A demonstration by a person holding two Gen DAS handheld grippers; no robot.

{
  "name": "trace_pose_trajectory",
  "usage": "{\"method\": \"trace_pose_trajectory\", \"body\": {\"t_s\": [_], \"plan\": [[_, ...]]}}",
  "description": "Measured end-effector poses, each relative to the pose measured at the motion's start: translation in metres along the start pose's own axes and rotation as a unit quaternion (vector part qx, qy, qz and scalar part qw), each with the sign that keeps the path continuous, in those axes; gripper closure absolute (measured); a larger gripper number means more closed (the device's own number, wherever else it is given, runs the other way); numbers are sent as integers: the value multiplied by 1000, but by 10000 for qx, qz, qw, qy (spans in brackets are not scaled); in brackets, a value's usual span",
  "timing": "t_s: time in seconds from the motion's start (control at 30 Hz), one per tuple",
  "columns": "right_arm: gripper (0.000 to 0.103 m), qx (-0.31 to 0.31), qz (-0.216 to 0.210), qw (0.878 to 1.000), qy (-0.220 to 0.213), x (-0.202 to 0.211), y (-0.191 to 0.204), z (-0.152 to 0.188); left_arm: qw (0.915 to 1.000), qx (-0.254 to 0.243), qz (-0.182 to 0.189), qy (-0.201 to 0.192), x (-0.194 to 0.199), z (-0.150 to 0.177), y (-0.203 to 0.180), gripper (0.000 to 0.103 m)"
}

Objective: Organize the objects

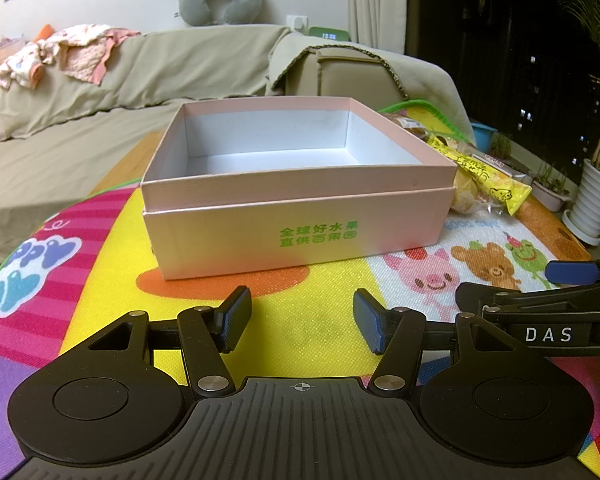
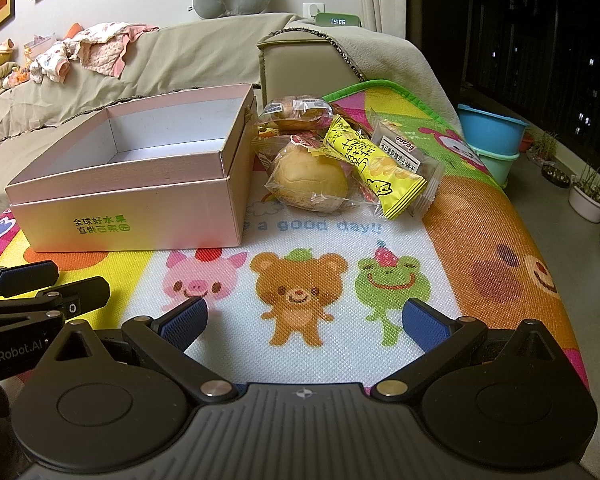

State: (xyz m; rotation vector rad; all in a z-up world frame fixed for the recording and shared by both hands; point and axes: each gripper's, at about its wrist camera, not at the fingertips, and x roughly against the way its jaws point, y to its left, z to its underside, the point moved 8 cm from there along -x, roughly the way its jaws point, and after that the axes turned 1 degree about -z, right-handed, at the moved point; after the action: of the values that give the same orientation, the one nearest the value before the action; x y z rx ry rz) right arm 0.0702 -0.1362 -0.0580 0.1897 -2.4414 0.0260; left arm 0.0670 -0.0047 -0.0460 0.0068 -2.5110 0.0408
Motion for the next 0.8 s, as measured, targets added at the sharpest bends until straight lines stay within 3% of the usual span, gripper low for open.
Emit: {"method": "trace_pose_trajectory", "body": {"t_s": [0.8], "plan": [[0, 17, 12, 10000, -2, -5, 0, 1, 10000, -69, -46, 9, 0, 0, -1, 41]]}}
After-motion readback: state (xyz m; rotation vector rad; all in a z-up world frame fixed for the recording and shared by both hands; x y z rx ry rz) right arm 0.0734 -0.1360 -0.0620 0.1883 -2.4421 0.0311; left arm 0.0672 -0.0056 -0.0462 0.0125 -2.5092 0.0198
